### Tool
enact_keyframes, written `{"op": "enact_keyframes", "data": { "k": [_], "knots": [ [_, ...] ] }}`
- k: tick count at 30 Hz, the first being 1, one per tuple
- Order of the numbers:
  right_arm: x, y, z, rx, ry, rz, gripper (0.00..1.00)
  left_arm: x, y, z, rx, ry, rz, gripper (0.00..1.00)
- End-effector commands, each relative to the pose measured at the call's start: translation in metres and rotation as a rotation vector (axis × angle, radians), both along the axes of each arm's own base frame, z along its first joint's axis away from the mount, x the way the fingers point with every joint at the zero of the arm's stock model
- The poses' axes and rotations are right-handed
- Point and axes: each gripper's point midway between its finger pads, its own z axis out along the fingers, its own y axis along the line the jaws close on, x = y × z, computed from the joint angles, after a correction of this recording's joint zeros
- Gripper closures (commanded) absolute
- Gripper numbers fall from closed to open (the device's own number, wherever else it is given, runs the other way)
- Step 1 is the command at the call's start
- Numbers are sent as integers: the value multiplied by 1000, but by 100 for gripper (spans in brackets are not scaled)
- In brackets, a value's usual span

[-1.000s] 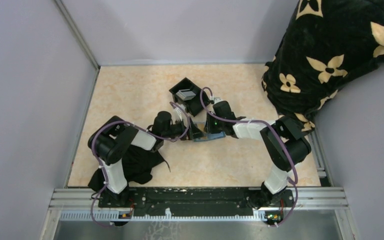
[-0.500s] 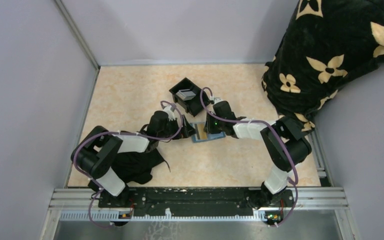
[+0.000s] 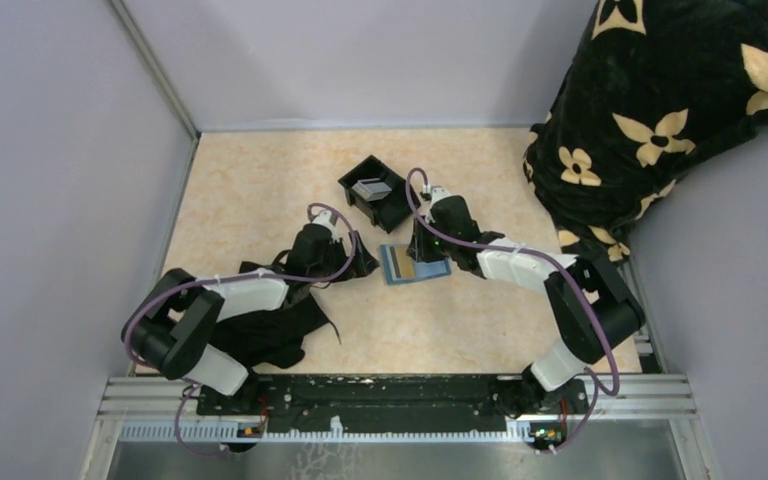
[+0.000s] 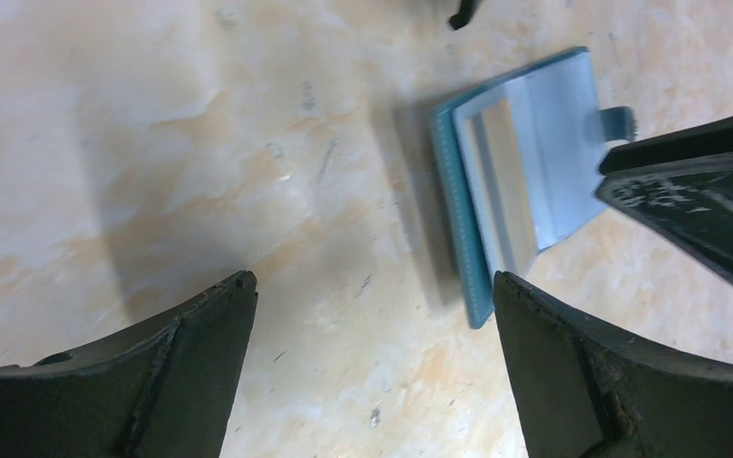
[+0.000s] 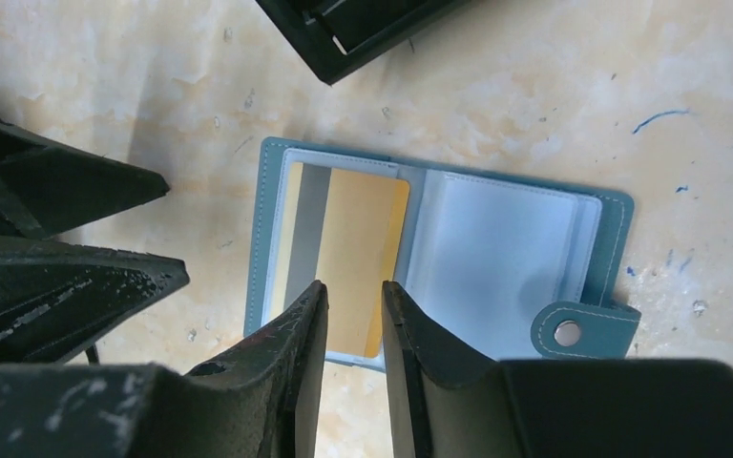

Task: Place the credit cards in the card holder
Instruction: Insert the credit card into the card holder.

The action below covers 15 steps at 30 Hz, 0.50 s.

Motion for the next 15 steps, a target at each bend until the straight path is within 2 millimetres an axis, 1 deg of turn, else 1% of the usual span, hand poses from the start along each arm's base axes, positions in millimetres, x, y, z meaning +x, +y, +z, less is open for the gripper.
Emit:
{"op": "enact_keyframes", "data": {
  "k": [1,2,4,5,7,9,12,13,14,15],
  "knots": [
    [23,2,51,8,-163,15,71,-4,33,-3,105,8,96,1],
    [28,1,57,-5,-189,13,70,-2,35,3,107,-11,111,1],
    [38,-2,72,-32,-244,4,64,3,41,17,106,-59,140,1],
    [44,-3,81,-44,-277,-3,57,5,44,24,104,-83,159,0],
    [58,-5,101,-62,-352,-24,44,13,57,33,110,-116,249,0],
    [73,-8,121,-80,-426,-57,33,19,68,43,110,-146,314,0],
    [95,-11,149,-105,-535,-109,14,29,92,56,104,-158,459,0],
    [102,-13,158,-107,-570,-133,6,31,99,57,112,-143,495,0],
    [108,-12,171,-83,-619,-162,2,34,107,57,121,-123,528,0],
    [112,-11,178,-68,-659,-168,1,33,114,53,147,-91,552,0]
  ]
}}
